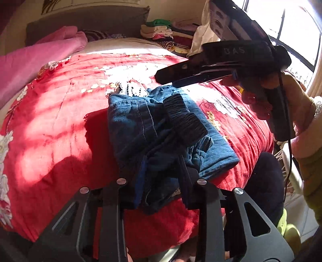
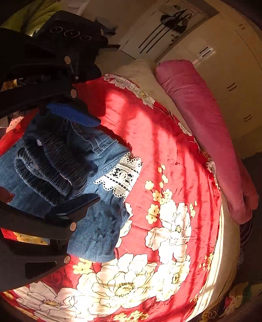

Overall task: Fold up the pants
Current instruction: 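Fold the cuffs over onto the pants with the right tool while the left tool pins the pants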

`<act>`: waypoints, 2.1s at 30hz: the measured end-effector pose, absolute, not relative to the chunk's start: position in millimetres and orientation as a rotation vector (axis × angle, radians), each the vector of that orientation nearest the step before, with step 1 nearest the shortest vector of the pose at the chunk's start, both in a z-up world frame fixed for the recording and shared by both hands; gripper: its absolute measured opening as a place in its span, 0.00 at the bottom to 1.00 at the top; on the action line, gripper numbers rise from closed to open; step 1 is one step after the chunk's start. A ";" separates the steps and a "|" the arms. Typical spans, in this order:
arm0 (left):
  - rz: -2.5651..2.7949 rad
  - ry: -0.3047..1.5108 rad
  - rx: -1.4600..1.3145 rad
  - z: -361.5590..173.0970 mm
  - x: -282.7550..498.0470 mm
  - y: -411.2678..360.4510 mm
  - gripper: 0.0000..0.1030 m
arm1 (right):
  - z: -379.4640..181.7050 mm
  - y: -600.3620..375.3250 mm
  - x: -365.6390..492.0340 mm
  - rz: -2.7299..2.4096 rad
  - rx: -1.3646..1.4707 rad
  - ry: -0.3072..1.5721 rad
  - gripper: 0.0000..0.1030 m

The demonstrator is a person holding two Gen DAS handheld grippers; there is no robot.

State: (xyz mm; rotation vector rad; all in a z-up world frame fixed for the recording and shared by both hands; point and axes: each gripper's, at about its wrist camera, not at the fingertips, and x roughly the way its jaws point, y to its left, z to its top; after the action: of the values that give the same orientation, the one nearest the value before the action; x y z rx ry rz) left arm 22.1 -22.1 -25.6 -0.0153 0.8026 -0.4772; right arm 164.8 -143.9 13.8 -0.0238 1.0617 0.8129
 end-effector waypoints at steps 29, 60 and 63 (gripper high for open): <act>-0.511 0.906 0.030 -42.9 11.4 -39.2 0.00 | -44.2 -84.7 194.9 0.632 -0.210 1.123 0.25; -0.507 0.869 -0.116 -27.5 8.8 -1.4 0.14 | 9.3 -169.1 151.4 0.639 -0.040 1.013 0.47; -0.511 0.865 -0.102 -28.1 12.0 -6.3 0.14 | 9.1 -169.6 150.8 0.639 -0.036 1.014 0.49</act>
State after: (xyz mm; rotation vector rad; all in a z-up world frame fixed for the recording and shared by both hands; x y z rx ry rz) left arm 12.0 -6.3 -28.1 -0.1020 0.8649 -0.5113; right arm 150.8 -169.6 9.1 -0.0357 1.0136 0.6388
